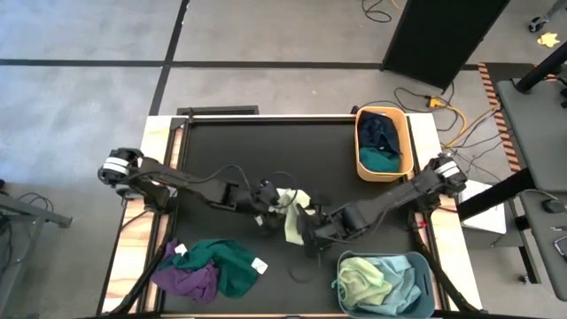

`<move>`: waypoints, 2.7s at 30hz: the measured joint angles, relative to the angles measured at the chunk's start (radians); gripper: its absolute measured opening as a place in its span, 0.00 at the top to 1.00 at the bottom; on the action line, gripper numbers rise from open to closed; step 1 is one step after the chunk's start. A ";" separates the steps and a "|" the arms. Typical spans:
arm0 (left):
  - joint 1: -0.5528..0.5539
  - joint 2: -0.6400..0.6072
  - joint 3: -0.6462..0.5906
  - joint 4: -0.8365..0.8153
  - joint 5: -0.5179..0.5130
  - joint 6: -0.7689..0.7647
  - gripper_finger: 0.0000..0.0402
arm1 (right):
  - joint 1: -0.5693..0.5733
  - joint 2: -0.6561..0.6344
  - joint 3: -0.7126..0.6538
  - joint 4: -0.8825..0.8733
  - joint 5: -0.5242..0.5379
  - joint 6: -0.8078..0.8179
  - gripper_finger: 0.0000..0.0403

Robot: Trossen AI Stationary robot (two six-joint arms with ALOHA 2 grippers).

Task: Sort towels by color in basket
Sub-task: Put the light green towel into the blue bin

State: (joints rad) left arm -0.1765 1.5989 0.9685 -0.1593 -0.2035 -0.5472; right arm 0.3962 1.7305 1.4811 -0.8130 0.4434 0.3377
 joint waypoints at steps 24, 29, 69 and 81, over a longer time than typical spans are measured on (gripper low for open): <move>-0.519 -0.357 0.024 -0.665 -0.513 -0.546 0.42 | -0.267 0.282 -0.143 0.360 -0.124 0.093 0.43; -0.583 -0.343 0.024 -0.786 -0.512 -0.654 0.42 | -0.258 0.231 -0.146 0.321 -0.139 0.142 0.86; -0.501 -0.336 -0.095 -0.788 -0.683 -0.714 0.42 | 0.705 -0.202 -0.065 -0.457 -0.061 1.525 0.97; -0.496 -0.313 -0.096 -0.720 -0.707 -0.723 0.42 | 0.708 0.035 -0.103 -0.460 -0.615 1.095 0.97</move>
State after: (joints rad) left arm -0.6726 1.2862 0.8726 -0.8790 -0.9104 -1.2701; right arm 1.1040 1.7656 1.3781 -1.2728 -0.1713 1.4328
